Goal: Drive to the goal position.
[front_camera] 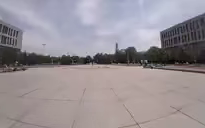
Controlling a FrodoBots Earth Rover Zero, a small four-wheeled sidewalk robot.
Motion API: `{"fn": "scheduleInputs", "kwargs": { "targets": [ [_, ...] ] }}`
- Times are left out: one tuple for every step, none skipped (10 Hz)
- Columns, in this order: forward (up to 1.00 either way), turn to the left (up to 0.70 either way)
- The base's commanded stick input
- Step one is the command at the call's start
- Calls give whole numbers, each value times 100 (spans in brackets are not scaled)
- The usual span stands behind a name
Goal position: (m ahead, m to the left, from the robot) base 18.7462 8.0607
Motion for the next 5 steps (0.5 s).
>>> {"fn": "scheduleInputs", "kwargs": {
  "targets": [
    [100, 32],
    [100, 40],
    [100, 33],
    [100, 25],
    [100, 17]
  ]
}}
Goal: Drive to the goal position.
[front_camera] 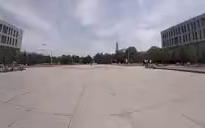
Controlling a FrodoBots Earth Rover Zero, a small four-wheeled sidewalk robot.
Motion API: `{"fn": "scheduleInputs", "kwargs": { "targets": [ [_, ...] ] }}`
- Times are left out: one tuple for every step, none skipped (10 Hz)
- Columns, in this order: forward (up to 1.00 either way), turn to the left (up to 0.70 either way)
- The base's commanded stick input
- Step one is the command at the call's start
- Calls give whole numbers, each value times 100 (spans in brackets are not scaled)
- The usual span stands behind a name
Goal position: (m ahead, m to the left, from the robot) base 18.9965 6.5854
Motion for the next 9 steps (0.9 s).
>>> {"fn": "scheduleInputs", "kwargs": {
  "targets": [
    [100, 4],
    [100, 0],
    [100, 0],
    [100, 0],
    [100, 0],
    [100, 0],
    [100, 0],
    [100, 0],
    [100, 0]
  ]
}}
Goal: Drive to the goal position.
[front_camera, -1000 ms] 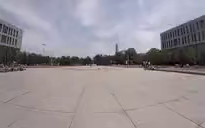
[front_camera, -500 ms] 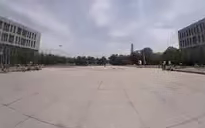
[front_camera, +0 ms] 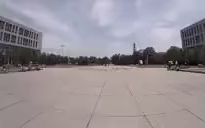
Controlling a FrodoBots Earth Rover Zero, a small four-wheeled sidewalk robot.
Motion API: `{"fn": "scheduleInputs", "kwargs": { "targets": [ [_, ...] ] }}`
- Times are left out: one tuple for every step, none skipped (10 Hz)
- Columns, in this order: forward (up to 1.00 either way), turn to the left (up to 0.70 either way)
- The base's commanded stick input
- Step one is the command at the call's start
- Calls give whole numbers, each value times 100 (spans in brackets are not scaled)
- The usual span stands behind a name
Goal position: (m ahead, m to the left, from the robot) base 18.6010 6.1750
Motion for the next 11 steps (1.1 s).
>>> {"fn": "scheduleInputs", "kwargs": {
  "targets": [
    [100, 0],
    [100, 0],
    [100, 0],
    [100, 0],
    [100, 0],
    [100, 0],
    [100, 0],
    [100, 0],
    [100, 0],
    [100, 0],
    [100, 0]
  ]
}}
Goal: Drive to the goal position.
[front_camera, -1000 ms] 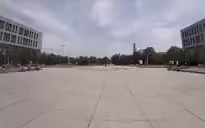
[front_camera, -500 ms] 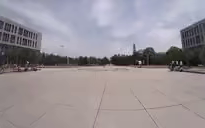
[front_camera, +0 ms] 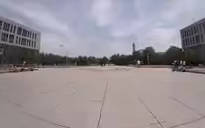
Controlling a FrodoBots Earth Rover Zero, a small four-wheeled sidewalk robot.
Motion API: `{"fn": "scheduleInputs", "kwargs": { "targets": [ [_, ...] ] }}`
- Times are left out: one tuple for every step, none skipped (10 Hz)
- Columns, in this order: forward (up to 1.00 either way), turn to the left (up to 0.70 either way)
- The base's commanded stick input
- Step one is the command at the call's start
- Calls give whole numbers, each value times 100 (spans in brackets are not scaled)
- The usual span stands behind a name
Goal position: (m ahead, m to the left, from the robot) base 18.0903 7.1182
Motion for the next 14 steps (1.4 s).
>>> {"fn": "scheduleInputs", "kwargs": {
  "targets": [
    [100, 0],
    [100, 0],
    [100, 0],
    [100, 0],
    [100, 0],
    [100, 0],
    [100, 0],
    [100, 0],
    [100, 0],
    [100, 0],
    [100, 0],
    [100, 0],
    [100, 0],
    [100, 0]
  ]
}}
